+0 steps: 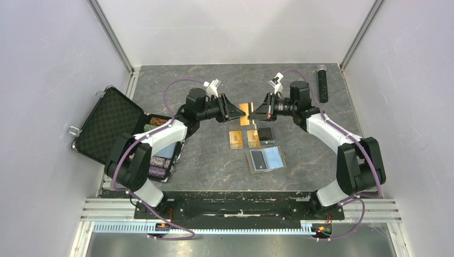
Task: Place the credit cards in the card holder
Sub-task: Insert the credit card into the card holder.
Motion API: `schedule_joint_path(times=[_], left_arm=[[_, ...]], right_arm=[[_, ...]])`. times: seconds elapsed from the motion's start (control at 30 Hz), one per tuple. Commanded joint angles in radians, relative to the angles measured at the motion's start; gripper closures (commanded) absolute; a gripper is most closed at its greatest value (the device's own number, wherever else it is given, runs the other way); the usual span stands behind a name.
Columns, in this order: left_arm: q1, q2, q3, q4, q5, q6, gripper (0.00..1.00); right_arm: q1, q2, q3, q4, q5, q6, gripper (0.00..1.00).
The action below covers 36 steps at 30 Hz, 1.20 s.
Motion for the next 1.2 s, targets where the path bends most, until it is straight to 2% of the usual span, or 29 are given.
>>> schedule_joint_path(times=[0.0, 0.13, 0.17, 0.2, 0.33, 0.5, 0.53, 0.57, 0.7, 0.8, 0.87, 1.0, 1.17], left_arm=[[-0.021, -0.015, 0.020, -0.097, -0.028, 0.018, 0.57], [-0.021, -0.019, 0.021, -0.116, -0.030, 0.030, 0.57], [-0.021, -0.018, 0.020, -0.105, -0.025, 0.027, 0.57], [-0.021, -0.018, 0.016, -0.085, -0.018, 0.021, 0.58], [-0.020, -0.018, -0.021, 0.076, 0.029, -0.042, 0.65], [-0.019, -0.017, -0.055, 0.222, 0.076, -0.103, 0.90], [-0.020, -0.018, -0.056, 0.227, 0.082, -0.103, 0.96], [-0.020, -0.018, -0.055, 0.226, 0.084, -0.104, 0.98], [-0.021, -0.027, -0.060, 0.195, 0.079, -0.089, 0.98], [-0.024, -0.042, -0.060, 0.121, 0.054, -0.053, 0.98], [-0.028, -0.056, -0.060, 0.047, 0.019, -0.021, 0.98], [-0.055, -0.072, -0.068, -0.077, -0.063, 0.015, 0.98], [-0.116, -0.067, -0.092, -0.114, -0.118, 0.015, 0.98]], right_arm=[[0.016, -0.042, -0.001, 0.115, -0.077, 0.040, 1.00], [0.016, -0.047, -0.004, 0.127, -0.081, 0.053, 1.00], [0.016, -0.326, -0.007, 0.134, -0.085, 0.059, 1.00], [0.016, -0.048, -0.014, 0.142, -0.090, 0.063, 1.00], [0.016, -0.041, -0.042, 0.154, -0.095, 0.065, 1.00], [0.016, -0.042, -0.068, 0.155, -0.087, 0.060, 0.94], [0.016, -0.039, -0.073, 0.156, -0.083, 0.059, 0.90], [0.015, -0.038, -0.078, 0.156, -0.080, 0.058, 0.85], [0.010, -0.043, -0.099, 0.123, -0.047, 0.022, 0.60], [0.000, -0.056, -0.094, -0.023, 0.030, -0.090, 0.46], [-0.012, -0.063, -0.084, -0.181, 0.110, -0.192, 0.37], [-0.039, -0.082, -0.077, -0.390, 0.293, -0.345, 0.26], [-0.087, -0.148, -0.128, -0.515, 0.477, -0.432, 0.18]])
